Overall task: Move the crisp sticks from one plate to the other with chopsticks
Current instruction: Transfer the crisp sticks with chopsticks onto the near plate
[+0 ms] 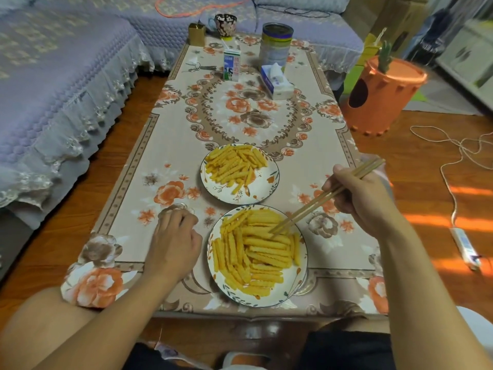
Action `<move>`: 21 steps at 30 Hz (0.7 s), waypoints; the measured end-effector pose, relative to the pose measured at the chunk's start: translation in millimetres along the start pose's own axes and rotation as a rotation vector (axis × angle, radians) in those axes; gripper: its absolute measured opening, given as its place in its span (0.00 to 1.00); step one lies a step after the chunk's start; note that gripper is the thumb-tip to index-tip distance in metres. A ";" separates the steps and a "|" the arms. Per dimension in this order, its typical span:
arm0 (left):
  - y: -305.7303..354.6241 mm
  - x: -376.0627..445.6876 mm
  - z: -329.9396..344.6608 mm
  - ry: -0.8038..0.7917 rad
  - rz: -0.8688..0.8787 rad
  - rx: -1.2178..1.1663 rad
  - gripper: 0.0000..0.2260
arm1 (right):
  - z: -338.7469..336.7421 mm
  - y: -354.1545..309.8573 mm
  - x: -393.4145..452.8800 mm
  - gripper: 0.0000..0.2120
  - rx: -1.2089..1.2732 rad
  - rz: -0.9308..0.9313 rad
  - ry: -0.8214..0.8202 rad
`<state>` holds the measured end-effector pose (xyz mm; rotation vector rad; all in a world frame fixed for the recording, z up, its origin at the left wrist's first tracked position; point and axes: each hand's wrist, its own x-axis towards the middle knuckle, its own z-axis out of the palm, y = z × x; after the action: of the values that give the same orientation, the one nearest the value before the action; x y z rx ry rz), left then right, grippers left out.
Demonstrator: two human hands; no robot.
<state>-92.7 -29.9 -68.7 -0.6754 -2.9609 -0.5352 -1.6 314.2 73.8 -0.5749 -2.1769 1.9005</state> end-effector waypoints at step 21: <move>1.8 3.0 -4.7 -0.023 -0.002 0.022 0.17 | 115.1 1.4 55.5 0.26 -0.406 -0.281 0.316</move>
<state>-94.7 -28.8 -63.3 -0.6810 -2.9843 -0.4975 -96.8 232.9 48.6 -0.5524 -2.2887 1.1488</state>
